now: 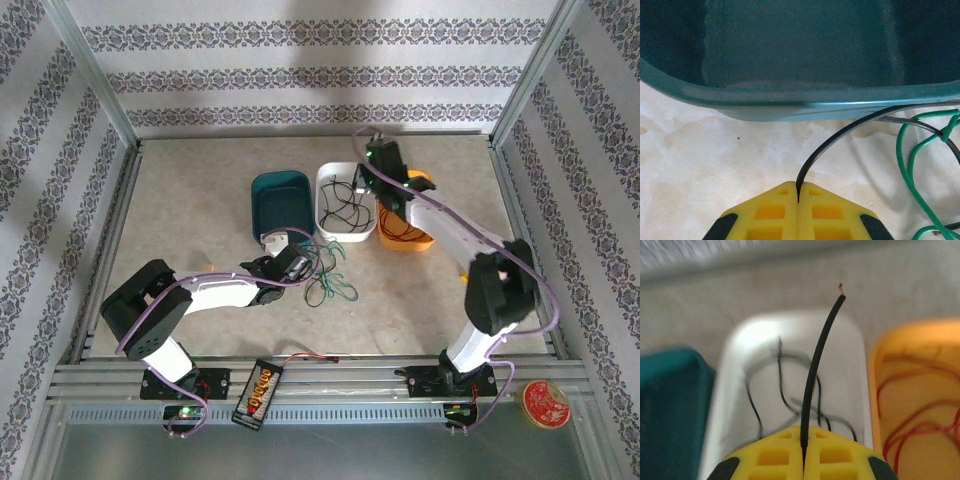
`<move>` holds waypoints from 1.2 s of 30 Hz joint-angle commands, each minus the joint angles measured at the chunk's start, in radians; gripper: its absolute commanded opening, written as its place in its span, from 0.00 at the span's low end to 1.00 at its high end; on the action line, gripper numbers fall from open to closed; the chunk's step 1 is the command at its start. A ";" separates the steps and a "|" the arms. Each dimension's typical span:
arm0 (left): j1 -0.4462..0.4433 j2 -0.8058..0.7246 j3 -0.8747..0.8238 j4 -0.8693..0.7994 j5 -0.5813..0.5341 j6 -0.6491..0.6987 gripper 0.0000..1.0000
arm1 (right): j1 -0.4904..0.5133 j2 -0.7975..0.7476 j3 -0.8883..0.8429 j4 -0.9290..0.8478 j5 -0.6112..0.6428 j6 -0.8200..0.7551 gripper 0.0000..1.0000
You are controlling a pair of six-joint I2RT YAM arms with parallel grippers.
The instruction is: Untangle the cables
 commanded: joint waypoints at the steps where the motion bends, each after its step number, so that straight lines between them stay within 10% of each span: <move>1: -0.006 0.003 0.015 -0.019 0.000 -0.001 0.00 | 0.015 0.019 -0.019 -0.072 0.013 0.032 0.00; 15: -0.006 -0.005 0.005 0.013 0.025 0.025 0.00 | -0.039 0.083 0.128 -0.106 -0.069 -0.014 0.46; 36: -0.006 0.002 -0.001 0.032 0.028 0.024 0.00 | -0.004 0.004 -0.057 -0.122 -0.141 0.017 0.35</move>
